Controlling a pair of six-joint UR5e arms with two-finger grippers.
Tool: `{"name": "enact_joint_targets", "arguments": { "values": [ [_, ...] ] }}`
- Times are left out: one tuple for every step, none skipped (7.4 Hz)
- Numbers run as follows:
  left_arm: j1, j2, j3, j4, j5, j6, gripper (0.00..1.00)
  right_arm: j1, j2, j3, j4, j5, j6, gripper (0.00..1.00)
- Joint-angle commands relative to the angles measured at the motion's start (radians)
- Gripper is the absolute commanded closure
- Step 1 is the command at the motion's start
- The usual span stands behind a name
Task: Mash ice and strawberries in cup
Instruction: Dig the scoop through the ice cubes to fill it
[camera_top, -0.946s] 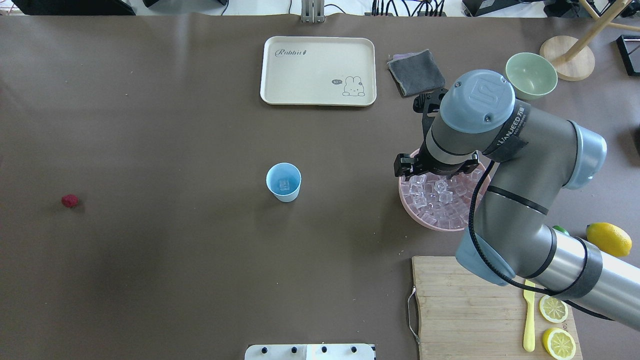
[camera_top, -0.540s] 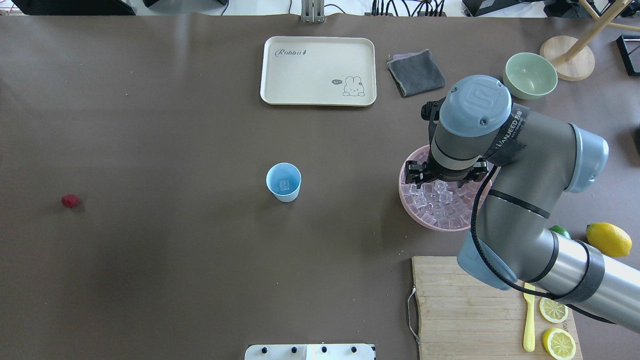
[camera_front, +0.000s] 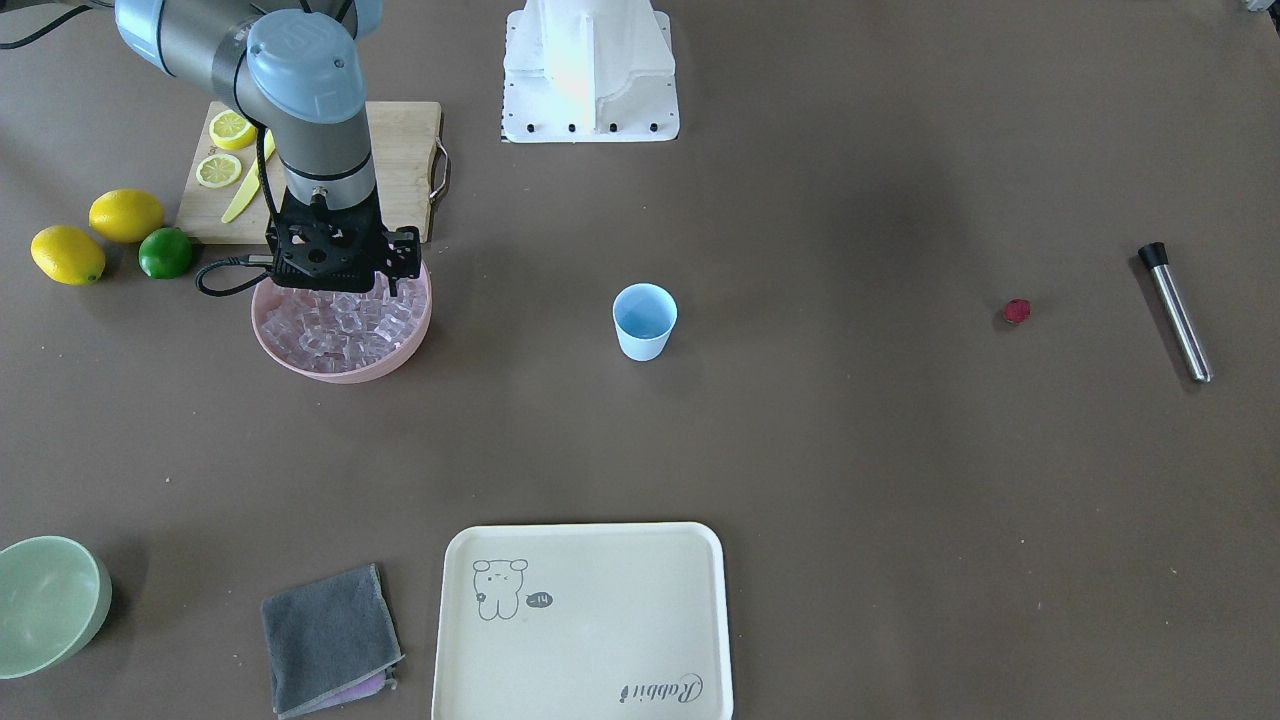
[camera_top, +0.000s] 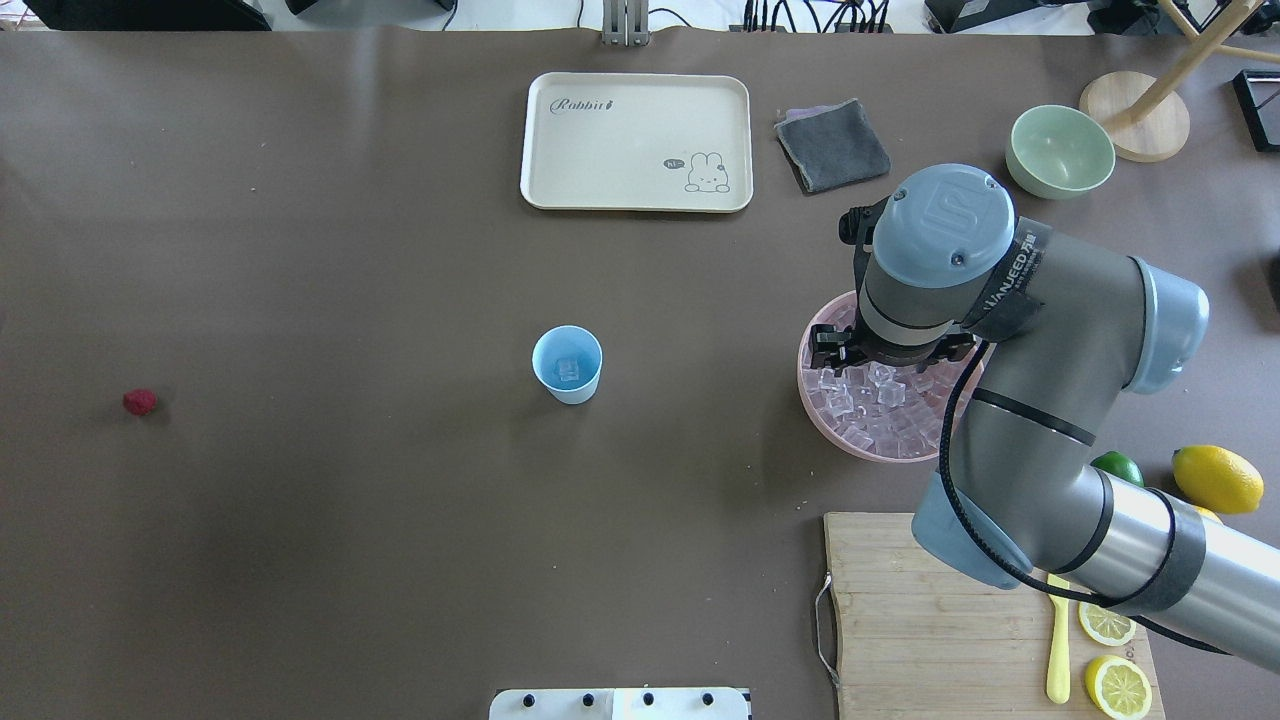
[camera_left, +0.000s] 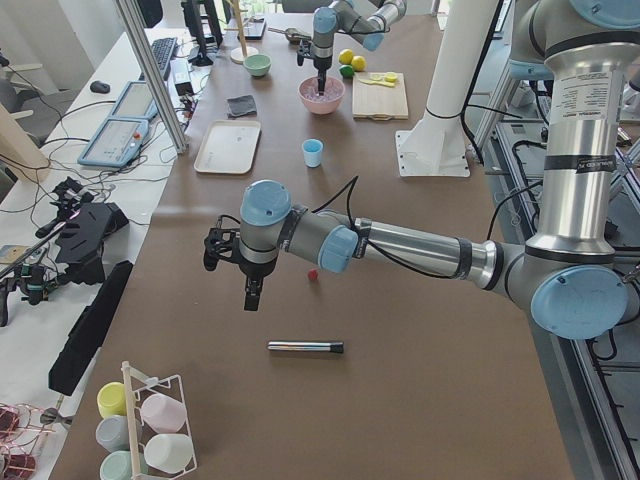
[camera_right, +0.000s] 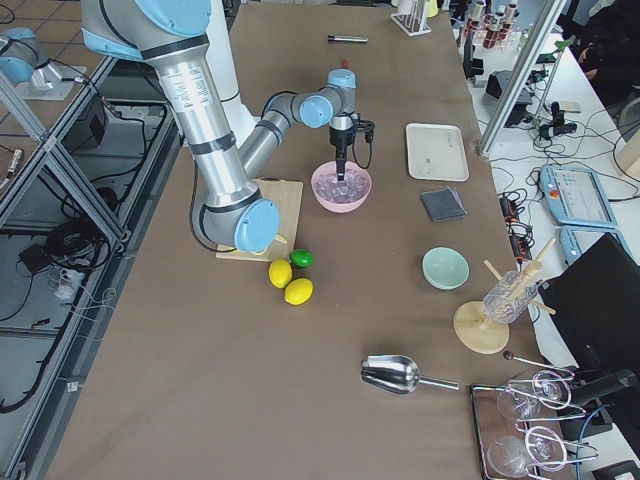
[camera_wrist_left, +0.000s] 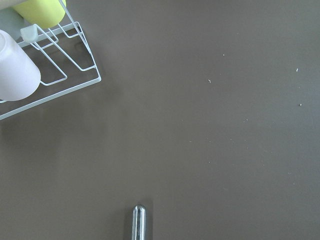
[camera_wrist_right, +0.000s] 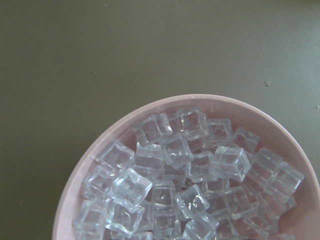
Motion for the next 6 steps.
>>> {"name": "enact_joint_targets", "arguments": {
  "values": [
    [0.0, -0.002, 0.001, 0.0, 0.0, 0.0, 0.01, -0.005, -0.027, 0.005, 0.0, 0.054, 0.01, 0.17],
    [0.0, -0.005, -0.002, 0.001, 0.0, 0.0, 0.01, -0.02, -0.027, 0.005, 0.0, 0.053, 0.014, 0.19],
    [0.0, -0.005, -0.003, 0.001, 0.001, 0.0, 0.01, -0.028, -0.029, 0.007, 0.0, 0.053, 0.014, 0.21],
    [0.0, -0.005, -0.009, 0.001, 0.0, 0.0, 0.01, -0.043, -0.032, 0.008, -0.003, 0.043, 0.014, 0.21],
    [-0.002, -0.005, -0.008, 0.001, 0.001, 0.0, 0.01, -0.048, -0.033, 0.01, -0.003, 0.043, 0.018, 0.21],
    [0.0, -0.005, -0.011, 0.001, 0.0, 0.0, 0.01, -0.051, -0.035, 0.012, -0.005, 0.041, 0.049, 0.23]
  ]
}}
